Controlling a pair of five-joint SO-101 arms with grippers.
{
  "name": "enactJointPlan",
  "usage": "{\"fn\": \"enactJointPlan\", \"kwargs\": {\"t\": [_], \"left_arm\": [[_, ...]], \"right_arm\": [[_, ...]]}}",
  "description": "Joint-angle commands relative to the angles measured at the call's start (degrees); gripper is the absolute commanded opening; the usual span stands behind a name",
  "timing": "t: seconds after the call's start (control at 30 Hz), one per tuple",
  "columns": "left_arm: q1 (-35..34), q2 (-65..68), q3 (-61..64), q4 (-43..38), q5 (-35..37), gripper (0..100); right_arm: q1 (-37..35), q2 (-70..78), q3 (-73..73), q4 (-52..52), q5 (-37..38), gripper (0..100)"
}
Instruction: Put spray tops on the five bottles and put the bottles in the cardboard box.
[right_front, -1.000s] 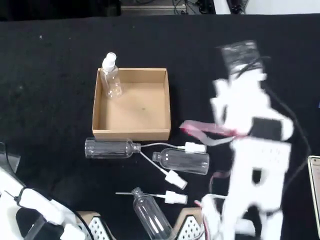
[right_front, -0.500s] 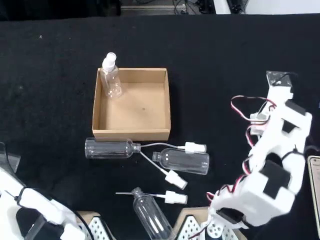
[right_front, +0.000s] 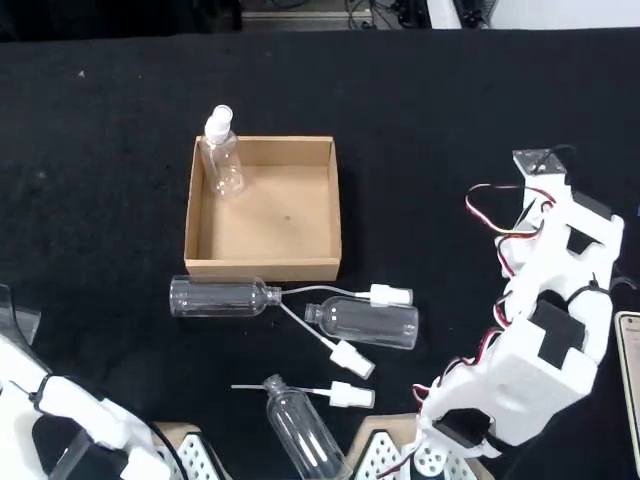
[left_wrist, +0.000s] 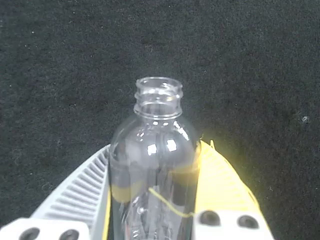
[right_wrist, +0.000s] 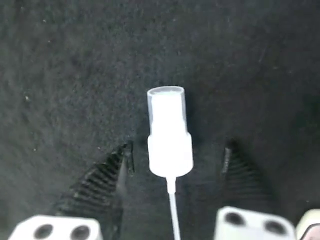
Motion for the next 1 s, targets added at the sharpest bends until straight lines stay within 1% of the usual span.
{"fn": "enactJointPlan", "kwargs": {"t": [0.0,0.1,0.27,0.33,0.43,0.5,0.53,0.6,0.7,0.8,0.87,0.97], "left_arm": [[0.0,-0.2,-3.6,-0.1,0.4,3],[0.0,-0.2,-3.6,0.1,0.4,3],[0.0,-0.6,-3.6,0.2,0.4,3],[0.0,-0.6,-3.5,0.2,0.4,3],[0.0,-0.7,-3.5,0.3,0.4,3],[0.0,-0.7,-3.8,1.8,0.4,3],[0.0,-0.8,-4.1,2.6,0.4,3],[0.4,-0.8,-4.8,3.9,0.4,3],[2.5,-0.9,-5.7,5.9,0.4,3],[4.9,-3.6,-6.0,8.0,0.3,3],[5.7,-8.4,-5.1,9.7,0.2,3],[7.3,-19.5,-1.4,11.2,0.2,3]], "right_arm": [[0.9,-0.3,-3.5,0.5,3.6,21.1],[1.0,-0.1,-2.9,0.2,6.6,21.1],[1.1,1.4,-3.4,0.1,7.5,20.8],[0.6,2.3,-3.3,0.1,7.5,16.8],[-0.4,3.9,-3.4,0.1,7.2,8.0],[-0.5,4.3,-3.4,0.1,6.9,2.9],[-0.5,4.1,-3.6,0.1,6.9,1.1],[-0.5,2.6,-4.1,0.5,6.6,1.1],[-0.7,-1.9,-5.0,1.5,3.1,1.0],[-2.8,-8.7,-5.6,5.9,1.0,1.0],[-5.6,-13.9,-5.6,8.8,-1.3,1.0],[-10.4,-21.4,-5.7,11.9,-7.2,1.0]]}}
